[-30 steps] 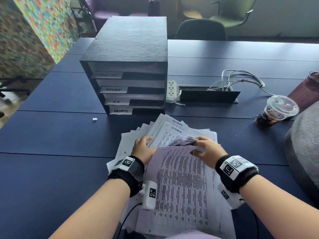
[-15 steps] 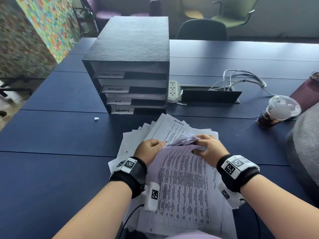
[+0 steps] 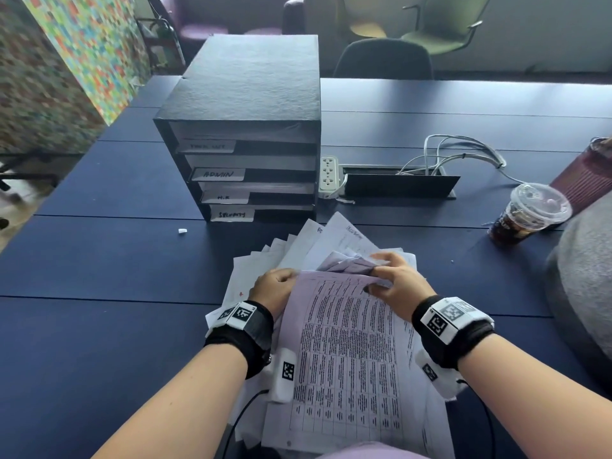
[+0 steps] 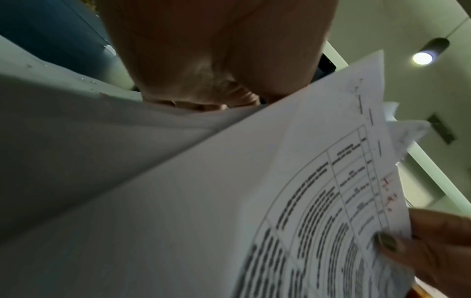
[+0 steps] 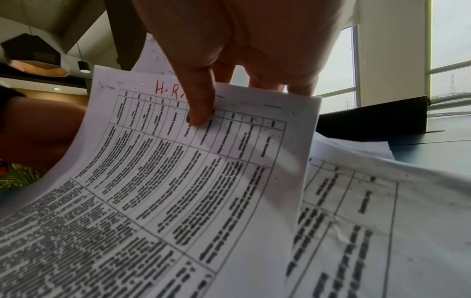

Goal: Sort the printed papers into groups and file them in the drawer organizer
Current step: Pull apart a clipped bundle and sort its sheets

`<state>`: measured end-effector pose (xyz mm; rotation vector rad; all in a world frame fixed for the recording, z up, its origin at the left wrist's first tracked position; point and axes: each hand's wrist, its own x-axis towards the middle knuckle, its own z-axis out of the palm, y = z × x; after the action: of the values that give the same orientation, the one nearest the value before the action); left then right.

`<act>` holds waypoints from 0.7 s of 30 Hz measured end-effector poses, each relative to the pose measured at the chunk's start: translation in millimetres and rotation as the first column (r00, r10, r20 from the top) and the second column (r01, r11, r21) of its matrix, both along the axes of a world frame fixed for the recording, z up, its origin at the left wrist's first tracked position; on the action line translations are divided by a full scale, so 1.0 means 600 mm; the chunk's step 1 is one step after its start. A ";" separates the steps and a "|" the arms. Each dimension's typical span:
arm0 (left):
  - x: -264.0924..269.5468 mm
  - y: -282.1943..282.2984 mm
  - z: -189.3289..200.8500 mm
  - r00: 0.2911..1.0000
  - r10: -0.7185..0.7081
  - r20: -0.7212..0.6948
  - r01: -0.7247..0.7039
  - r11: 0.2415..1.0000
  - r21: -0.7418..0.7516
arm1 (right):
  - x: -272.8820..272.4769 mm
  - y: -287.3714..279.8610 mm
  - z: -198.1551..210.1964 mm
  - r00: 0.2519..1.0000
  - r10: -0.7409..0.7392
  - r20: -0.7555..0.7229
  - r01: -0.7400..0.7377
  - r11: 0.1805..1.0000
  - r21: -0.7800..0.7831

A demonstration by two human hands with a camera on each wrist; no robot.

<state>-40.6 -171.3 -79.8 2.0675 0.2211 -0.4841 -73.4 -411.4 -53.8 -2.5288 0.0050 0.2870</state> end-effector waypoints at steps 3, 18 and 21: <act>-0.009 -0.004 0.006 1.000 0.001 0.003 -0.001 0.999 -0.037 | 0.002 -0.001 0.007 1.000 0.020 0.013 -0.020 1.000 -0.012; 0.002 0.010 -0.012 0.999 0.007 0.054 -0.014 0.991 0.134 | 0.012 -0.010 -0.004 1.000 0.015 0.018 -0.013 0.993 -0.121; 0.004 0.013 -0.011 0.991 0.051 0.127 -0.069 0.987 0.144 | 0.012 -0.006 -0.009 1.000 0.001 0.015 0.001 0.995 -0.105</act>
<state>-38.4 -163.3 -86.4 2.2207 0.2522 -0.3099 -66.0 -415.2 -58.9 -2.6349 0.0143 0.2742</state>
